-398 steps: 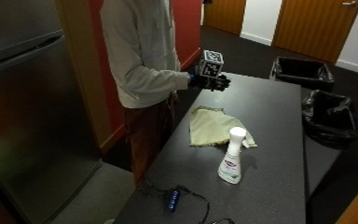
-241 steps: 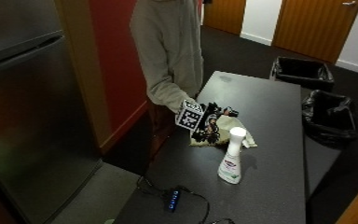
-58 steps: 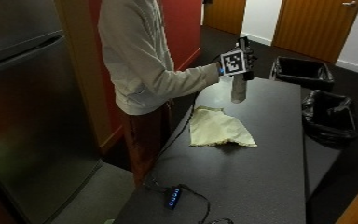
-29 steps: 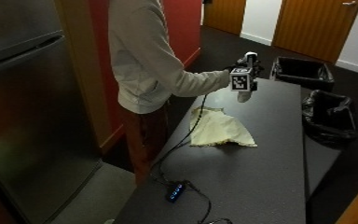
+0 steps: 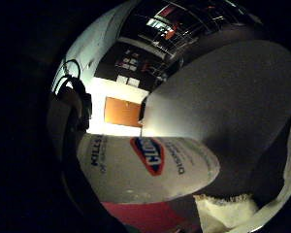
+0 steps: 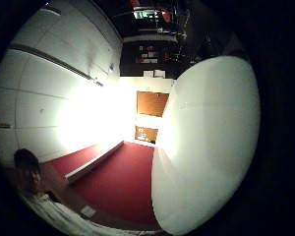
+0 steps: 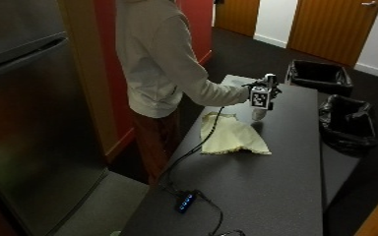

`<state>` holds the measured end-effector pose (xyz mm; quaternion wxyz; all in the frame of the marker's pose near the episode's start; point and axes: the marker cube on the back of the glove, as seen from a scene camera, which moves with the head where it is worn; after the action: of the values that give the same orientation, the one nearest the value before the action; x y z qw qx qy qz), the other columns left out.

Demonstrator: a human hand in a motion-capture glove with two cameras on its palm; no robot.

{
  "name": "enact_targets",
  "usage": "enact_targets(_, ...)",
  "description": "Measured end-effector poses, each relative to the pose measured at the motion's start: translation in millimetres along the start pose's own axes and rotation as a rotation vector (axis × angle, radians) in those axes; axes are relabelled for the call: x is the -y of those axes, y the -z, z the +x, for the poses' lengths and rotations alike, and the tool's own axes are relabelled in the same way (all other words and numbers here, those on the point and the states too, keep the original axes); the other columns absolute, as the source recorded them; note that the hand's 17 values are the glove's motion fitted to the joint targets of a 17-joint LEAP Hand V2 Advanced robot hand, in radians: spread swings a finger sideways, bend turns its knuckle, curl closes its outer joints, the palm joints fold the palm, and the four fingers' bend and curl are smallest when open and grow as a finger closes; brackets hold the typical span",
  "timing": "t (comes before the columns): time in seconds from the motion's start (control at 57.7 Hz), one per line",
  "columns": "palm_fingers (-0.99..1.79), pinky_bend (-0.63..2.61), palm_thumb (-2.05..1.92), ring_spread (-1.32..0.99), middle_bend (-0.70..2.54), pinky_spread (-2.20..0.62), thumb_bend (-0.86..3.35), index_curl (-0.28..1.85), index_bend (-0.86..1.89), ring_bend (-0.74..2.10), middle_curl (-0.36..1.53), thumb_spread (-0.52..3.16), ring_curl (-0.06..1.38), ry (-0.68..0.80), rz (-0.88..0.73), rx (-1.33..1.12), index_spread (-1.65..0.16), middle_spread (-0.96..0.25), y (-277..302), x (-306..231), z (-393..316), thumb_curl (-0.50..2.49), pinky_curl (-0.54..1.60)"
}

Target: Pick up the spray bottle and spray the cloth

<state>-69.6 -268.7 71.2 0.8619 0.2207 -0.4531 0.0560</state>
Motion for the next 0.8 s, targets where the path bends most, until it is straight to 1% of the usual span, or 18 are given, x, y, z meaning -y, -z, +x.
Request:
enact_targets(0.017, 1.28, 0.39, 1.02, -0.17, 0.51, -0.25, -0.04, 0.56, 0.17, 0.55, 0.5, 0.13, 0.46, -0.003, 0.02, 0.067, -0.24, -0.17, -0.7, 3.6, -8.2, 0.76, 0.38)
enact_targets(0.052, 1.28, 0.4, 1.02, -0.16, 0.5, -0.26, -0.04, 0.56, 0.18, 0.54, 0.5, 0.14, 0.45, -0.007, 0.016, 0.108, -0.24, -0.16, -2.6, 4.5, -12.1, 0.76, 0.38)
enact_targets(0.104, 1.27, 0.39, 1.02, -0.16, 0.5, -0.26, -0.04, 0.55, 0.17, 0.54, 0.5, 0.14, 0.45, -0.009, -0.009, 0.048, -0.24, -0.17, -6.2, 2.6, -2.3, 0.76, 0.38)
enact_targets(0.156, 1.27, 0.4, 1.02, -0.16, 0.49, -0.26, -0.04, 0.55, 0.17, 0.53, 0.49, 0.15, 0.45, -0.011, -0.086, -0.101, -0.24, -0.16, -8.8, -6.5, 18.7, 0.76, 0.38)
enact_targets(0.173, 1.27, 0.4, 1.02, -0.16, 0.49, -0.26, -0.04, 0.55, 0.17, 0.53, 0.49, 0.15, 0.45, -0.013, -0.094, -0.101, -0.24, -0.16, -10.5, -7.1, 19.1, 0.76, 0.38)
enact_targets(0.26, 1.26, 0.4, 1.02, -0.17, 0.48, -0.26, -0.04, 0.54, 0.17, 0.51, 0.49, 0.16, 0.44, -0.001, -0.003, -0.021, -0.24, -0.16, -15.8, 6.9, 7.9, 0.76, 0.38)
enact_targets(0.312, 1.25, 0.39, 1.02, -0.17, 0.47, -0.25, -0.04, 0.54, 0.17, 0.5, 0.49, 0.16, 0.44, 0.012, 0.044, 0.112, -0.24, -0.15, -18.2, 15.4, -11.8, 0.76, 0.38)
enact_targets(0.329, 1.25, 0.39, 1.02, -0.17, 0.47, -0.25, -0.04, 0.54, 0.17, 0.5, 0.49, 0.17, 0.44, 0.015, 0.048, 0.123, -0.24, -0.15, -18.5, 16.7, -13.8, 0.76, 0.37)
enact_targets(0.398, 1.23, 0.38, 1.02, -0.17, 0.46, -0.24, -0.04, 0.53, 0.16, 0.5, 0.48, 0.18, 0.44, 0.012, 0.04, -0.012, -0.23, -0.15, -26.6, 18.7, 4.5, 0.76, 0.37)
enact_targets(0.433, 1.22, 0.38, 1.03, -0.17, 0.45, -0.24, -0.03, 0.53, 0.16, 0.5, 0.48, 0.18, 0.44, 0.006, 0.028, -0.007, -0.23, -0.15, -25.5, 19.6, 4.7, 0.76, 0.37)
enact_targets(0.52, 1.12, 0.42, 1.03, -0.18, 0.39, -0.22, -0.03, 0.5, 0.12, 0.47, 0.47, 0.22, 0.43, 0.003, -0.012, -0.015, -0.24, -0.17, -17.6, 22.8, 5.8, 0.75, 0.38)
enact_targets(0.572, 0.98, 0.46, 1.04, -0.19, 0.33, -0.19, -0.03, 0.47, 0.07, 0.44, 0.46, 0.28, 0.43, 0.012, -0.025, 0.018, -0.25, -0.18, -17.5, 26.0, -1.3, 0.75, 0.39)
enact_targets(0.641, 0.82, 0.42, 1.03, -0.19, 0.3, -0.13, -0.02, 0.43, 0.06, 0.44, 0.45, 0.4, 0.43, 0.02, 0.045, -0.057, -0.27, -0.18, -16.1, 43.1, 6.3, 0.75, 0.39)
enact_targets(0.676, 0.74, 0.41, 1.02, -0.19, 0.31, -0.1, -0.02, 0.42, 0.06, 0.43, 0.45, 0.47, 0.43, 0.022, 0.025, -0.028, -0.28, -0.18, -15.2, 44.1, 2.0, 0.74, 0.4)
enact_targets(0.693, 0.64, 0.42, 1.01, -0.18, 0.28, -0.07, -0.03, 0.4, 0.04, 0.4, 0.44, 0.5, 0.42, 0.024, 0.005, -0.018, -0.29, -0.17, -13.6, 43.3, 0.7, 0.74, 0.4)
enact_targets(0.71, 0.59, 0.43, 1.0, -0.17, 0.26, -0.06, -0.03, 0.39, 0.05, 0.4, 0.44, 0.52, 0.43, 0.026, -0.033, -0.003, -0.29, -0.17, -11.0, 39.7, -1.3, 0.73, 0.4)
enact_targets(0.762, 0.47, 0.44, 0.96, -0.14, 0.22, -0.01, -0.05, 0.36, 0.05, 0.38, 0.43, 0.58, 0.42, 0.031, -0.218, 0.08, -0.31, -0.16, -2.4, 18.0, -12.7, 0.71, 0.4)
enact_targets(0.797, 0.38, 0.45, 0.93, -0.12, 0.2, 0.02, -0.06, 0.34, 0.06, 0.35, 0.42, 0.62, 0.4, 0.037, -0.272, 0.099, -0.32, -0.14, 1.5, 11.5, -15.8, 0.7, 0.39)
